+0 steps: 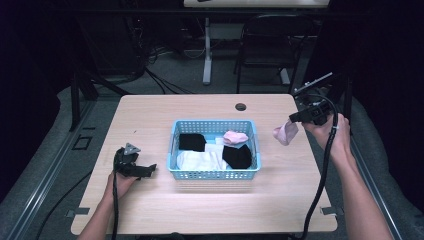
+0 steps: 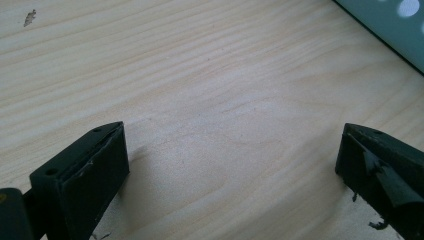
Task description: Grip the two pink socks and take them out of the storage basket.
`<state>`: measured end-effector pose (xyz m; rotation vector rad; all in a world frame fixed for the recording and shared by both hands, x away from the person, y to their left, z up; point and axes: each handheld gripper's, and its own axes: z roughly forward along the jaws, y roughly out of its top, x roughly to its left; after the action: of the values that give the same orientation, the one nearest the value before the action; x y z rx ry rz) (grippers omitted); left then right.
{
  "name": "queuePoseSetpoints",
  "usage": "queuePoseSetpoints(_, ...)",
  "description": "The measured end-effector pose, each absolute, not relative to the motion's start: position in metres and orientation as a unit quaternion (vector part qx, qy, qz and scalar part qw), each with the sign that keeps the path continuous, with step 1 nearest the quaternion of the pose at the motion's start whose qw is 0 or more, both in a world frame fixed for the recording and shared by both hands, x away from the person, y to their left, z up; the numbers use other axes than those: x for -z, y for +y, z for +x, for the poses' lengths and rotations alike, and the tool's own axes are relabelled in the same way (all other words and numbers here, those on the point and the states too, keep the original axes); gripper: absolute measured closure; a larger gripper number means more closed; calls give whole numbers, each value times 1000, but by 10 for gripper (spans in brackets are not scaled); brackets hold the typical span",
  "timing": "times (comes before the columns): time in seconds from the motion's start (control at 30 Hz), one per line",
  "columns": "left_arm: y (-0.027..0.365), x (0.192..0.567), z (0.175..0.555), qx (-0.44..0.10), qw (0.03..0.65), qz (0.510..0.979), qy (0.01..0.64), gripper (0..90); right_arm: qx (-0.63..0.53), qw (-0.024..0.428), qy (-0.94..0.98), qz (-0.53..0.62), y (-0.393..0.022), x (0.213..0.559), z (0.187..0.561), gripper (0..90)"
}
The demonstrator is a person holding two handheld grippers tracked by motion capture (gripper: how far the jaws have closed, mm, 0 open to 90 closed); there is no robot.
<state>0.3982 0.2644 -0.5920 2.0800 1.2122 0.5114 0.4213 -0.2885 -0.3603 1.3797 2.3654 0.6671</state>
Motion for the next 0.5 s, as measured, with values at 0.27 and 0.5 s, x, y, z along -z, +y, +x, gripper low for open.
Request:
queuePoseSetpoints(0.27, 264, 592, 398, -196, 334, 797, 464, 5, -199, 132, 835, 496, -290, 402, 431, 889)
queuePoseSetpoints(0.5, 264, 592, 398, -195, 334, 796, 465, 6, -168, 119, 839, 504, -286, 435, 439, 889)
